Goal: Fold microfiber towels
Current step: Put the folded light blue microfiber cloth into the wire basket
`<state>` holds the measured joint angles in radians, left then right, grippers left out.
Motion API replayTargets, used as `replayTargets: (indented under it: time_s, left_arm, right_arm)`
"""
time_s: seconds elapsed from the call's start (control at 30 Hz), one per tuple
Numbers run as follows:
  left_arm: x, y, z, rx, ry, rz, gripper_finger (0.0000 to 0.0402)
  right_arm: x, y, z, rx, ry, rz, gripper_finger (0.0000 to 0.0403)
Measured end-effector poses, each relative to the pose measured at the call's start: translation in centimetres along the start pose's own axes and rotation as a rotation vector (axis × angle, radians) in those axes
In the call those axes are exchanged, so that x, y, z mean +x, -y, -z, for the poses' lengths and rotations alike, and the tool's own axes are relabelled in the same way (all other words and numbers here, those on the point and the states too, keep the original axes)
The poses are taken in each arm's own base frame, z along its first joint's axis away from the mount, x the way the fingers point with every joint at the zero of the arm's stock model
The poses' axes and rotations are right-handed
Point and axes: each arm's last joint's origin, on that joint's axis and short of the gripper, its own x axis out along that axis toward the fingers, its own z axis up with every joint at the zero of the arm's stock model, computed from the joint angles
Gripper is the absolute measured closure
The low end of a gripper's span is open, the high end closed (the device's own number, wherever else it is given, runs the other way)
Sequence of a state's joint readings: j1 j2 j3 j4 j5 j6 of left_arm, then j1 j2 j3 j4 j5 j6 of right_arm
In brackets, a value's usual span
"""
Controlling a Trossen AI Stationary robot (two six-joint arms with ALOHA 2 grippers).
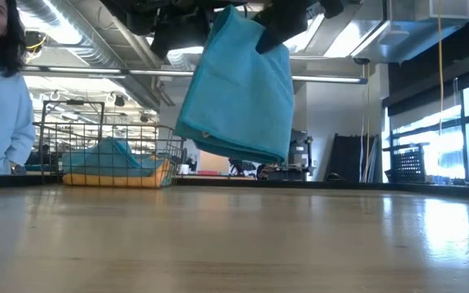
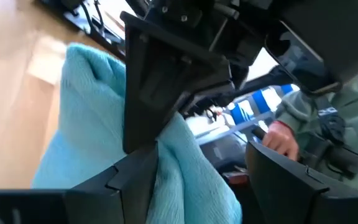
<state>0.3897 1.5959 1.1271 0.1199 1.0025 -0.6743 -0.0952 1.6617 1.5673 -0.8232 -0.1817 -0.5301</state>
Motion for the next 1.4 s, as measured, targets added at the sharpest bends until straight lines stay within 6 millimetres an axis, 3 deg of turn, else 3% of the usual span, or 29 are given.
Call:
replayTargets:
  time_s: [0.37,0.67,1.03,1.4]
  left_arm:
    - [2.8,1.3,1.4,0.128,0.009,-0.081,0.0168]
    - [3.5,1.4,1.8,0.207,0.03,-0.179,0.0168]
    - [5.0,1.9,3.2,0.442,0.007,-0.357,0.0168]
    - [6.2,2.3,4.1,0.567,0.029,-0.569,0.0176]
  right_arm:
    - [0.3,-0.2,0.2,0.033,-0.008,-0.039,0.0396]
    - [0.2,-0.1,0.5,0.05,-0.022,-0.06,0.0396]
    - [0.3,-0.2,0.9,0.086,-0.056,-0.079,0.0395]
    - [0.0,1.2,1.9,0.157,-0.08,-0.065,0.0395]
